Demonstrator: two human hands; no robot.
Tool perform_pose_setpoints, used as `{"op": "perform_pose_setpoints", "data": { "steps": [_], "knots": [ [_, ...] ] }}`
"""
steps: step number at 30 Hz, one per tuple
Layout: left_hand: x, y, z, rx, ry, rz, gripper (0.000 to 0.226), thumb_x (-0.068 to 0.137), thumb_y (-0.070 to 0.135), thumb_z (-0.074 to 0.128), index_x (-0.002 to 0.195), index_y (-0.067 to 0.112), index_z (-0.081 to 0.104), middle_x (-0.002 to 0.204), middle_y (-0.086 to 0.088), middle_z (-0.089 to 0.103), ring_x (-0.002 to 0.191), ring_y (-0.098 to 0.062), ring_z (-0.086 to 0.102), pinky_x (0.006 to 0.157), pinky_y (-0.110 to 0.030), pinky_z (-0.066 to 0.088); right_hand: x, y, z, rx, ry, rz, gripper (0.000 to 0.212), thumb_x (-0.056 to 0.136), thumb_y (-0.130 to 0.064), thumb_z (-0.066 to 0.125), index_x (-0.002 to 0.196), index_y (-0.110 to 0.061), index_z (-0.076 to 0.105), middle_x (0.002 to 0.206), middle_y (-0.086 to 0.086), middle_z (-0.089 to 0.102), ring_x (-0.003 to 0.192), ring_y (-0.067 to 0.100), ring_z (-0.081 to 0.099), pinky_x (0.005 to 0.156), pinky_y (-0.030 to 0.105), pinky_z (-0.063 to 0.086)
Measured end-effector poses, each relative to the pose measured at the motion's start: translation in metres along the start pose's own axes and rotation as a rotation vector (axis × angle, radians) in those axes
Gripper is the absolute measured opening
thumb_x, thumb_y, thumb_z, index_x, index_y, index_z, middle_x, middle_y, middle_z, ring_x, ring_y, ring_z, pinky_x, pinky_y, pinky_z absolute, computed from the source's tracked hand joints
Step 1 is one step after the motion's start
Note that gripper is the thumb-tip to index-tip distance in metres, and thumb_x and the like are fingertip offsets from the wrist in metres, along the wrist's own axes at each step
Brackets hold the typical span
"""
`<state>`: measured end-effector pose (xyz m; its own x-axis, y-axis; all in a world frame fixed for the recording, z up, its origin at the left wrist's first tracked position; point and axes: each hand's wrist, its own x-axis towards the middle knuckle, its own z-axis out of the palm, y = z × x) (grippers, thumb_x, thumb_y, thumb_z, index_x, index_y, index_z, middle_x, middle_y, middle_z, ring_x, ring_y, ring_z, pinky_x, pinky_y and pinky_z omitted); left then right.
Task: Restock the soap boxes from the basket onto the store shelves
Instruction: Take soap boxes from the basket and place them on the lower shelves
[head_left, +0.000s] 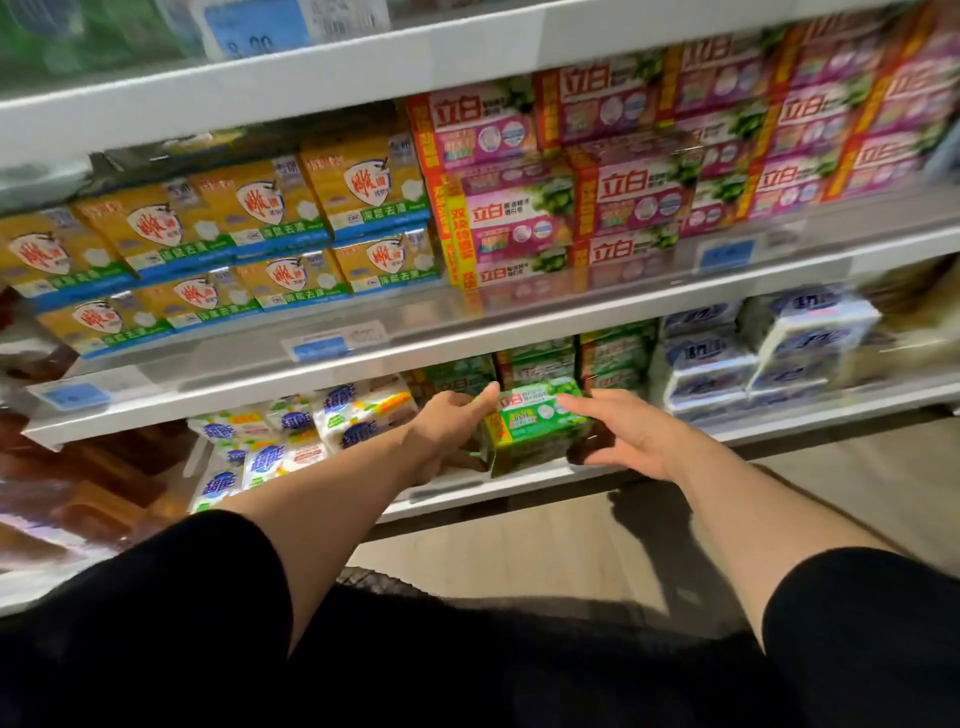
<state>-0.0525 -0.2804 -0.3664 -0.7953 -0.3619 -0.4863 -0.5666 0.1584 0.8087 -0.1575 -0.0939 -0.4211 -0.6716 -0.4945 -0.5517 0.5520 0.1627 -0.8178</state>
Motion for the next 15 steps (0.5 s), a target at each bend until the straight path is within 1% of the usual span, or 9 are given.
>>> {"op": "perform_pose_setpoints", "data": {
  "steps": [1, 2, 4, 6, 8, 9, 11, 13, 15],
  "knots": [
    [0.005, 0.0, 0.002, -0.055, 0.013, 0.002, 0.039, 0.099, 0.04, 0.05, 0.098, 0.003, 0.064, 0.086, -0.007, 0.063, 0.074, -0.02, 0.061, 0.046, -0.025, 0.053, 0.001, -0.001, -0.002, 0.023, 0.024, -0.005, 0.105, 0.046, -0.044, 0.094, 0.136, -0.016, 0.048, 0.141, 0.004, 0.047, 0.128, 0.023, 0.046, 0.076, 0.046, 0.058],
    [0.011, -0.002, 0.003, -0.113, 0.017, 0.006, 0.036, 0.101, 0.037, 0.047, 0.102, 0.004, 0.062, 0.09, -0.008, 0.063, 0.078, -0.021, 0.061, 0.048, -0.026, 0.053, 0.001, -0.003, -0.002, 0.049, 0.047, -0.004, 0.092, 0.058, -0.039, 0.09, 0.136, -0.015, 0.048, 0.142, 0.003, 0.044, 0.13, 0.023, 0.043, 0.071, 0.045, 0.059],
    [0.022, -0.008, 0.004, -0.163, 0.019, 0.014, 0.026, 0.103, 0.028, 0.043, 0.104, 0.008, 0.059, 0.091, -0.008, 0.056, 0.076, -0.019, 0.055, 0.055, -0.024, 0.045, 0.008, -0.004, -0.008, 0.068, 0.107, -0.004, 0.063, 0.076, -0.031, 0.079, 0.13, -0.011, 0.052, 0.139, 0.005, 0.047, 0.125, 0.025, 0.049, 0.069, 0.045, 0.059],
    [0.032, -0.016, 0.003, 0.007, 0.068, 0.026, 0.015, 0.1, 0.017, 0.046, 0.093, 0.014, 0.059, 0.087, -0.009, 0.05, 0.072, -0.019, 0.047, 0.06, -0.027, 0.039, 0.016, -0.004, -0.016, 0.052, 0.187, 0.008, 0.053, 0.081, -0.03, 0.075, 0.126, -0.01, 0.055, 0.133, 0.01, 0.054, 0.113, 0.028, 0.059, 0.071, 0.046, 0.058],
    [0.04, -0.026, 0.001, 0.358, 0.097, 0.051, 0.017, 0.097, 0.013, 0.05, 0.097, 0.015, 0.067, 0.093, -0.009, 0.058, 0.072, -0.02, 0.05, 0.062, -0.026, 0.04, 0.024, -0.003, -0.022, 0.069, 0.263, 0.039, 0.056, 0.082, -0.031, 0.074, 0.128, -0.008, 0.052, 0.131, 0.012, 0.056, 0.105, 0.031, 0.063, 0.069, 0.045, 0.058],
    [0.042, -0.028, 0.002, 0.496, 0.079, 0.067, 0.021, 0.096, 0.013, 0.051, 0.107, 0.014, 0.069, 0.101, -0.009, 0.062, 0.078, -0.022, 0.055, 0.066, -0.025, 0.04, 0.027, -0.003, -0.024, 0.081, 0.295, 0.057, 0.058, 0.082, -0.032, 0.074, 0.128, -0.007, 0.051, 0.13, 0.013, 0.056, 0.102, 0.032, 0.063, 0.064, 0.043, 0.058],
    [0.047, -0.035, 0.003, 0.659, 0.027, 0.06, 0.034, 0.096, 0.013, 0.051, 0.127, 0.016, 0.062, 0.126, -0.012, 0.06, 0.105, -0.028, 0.058, 0.081, -0.024, 0.041, 0.032, -0.003, -0.027, 0.092, 0.341, 0.084, 0.059, 0.081, -0.034, 0.075, 0.128, -0.008, 0.05, 0.129, 0.016, 0.056, 0.098, 0.034, 0.064, 0.051, 0.038, 0.057],
    [0.052, -0.039, 0.004, 0.766, -0.024, 0.058, 0.044, 0.097, 0.012, 0.05, 0.14, 0.016, 0.049, 0.146, -0.01, 0.045, 0.13, -0.027, 0.046, 0.101, -0.025, 0.036, 0.04, -0.001, -0.029, 0.084, 0.366, 0.109, 0.06, 0.08, -0.035, 0.076, 0.127, -0.007, 0.05, 0.127, 0.019, 0.056, 0.1, 0.036, 0.063, 0.045, 0.038, 0.056],
    [0.058, -0.046, 0.004, 0.844, -0.075, 0.064, 0.049, 0.099, 0.014, 0.048, 0.146, 0.014, 0.039, 0.153, -0.009, 0.035, 0.138, -0.027, 0.036, 0.111, -0.029, 0.029, 0.047, 0.001, -0.027, 0.068, 0.377, 0.138, 0.058, 0.081, -0.035, 0.074, 0.125, -0.007, 0.05, 0.123, 0.022, 0.057, 0.096, 0.037, 0.065, 0.045, 0.039, 0.056]
  ]
}}
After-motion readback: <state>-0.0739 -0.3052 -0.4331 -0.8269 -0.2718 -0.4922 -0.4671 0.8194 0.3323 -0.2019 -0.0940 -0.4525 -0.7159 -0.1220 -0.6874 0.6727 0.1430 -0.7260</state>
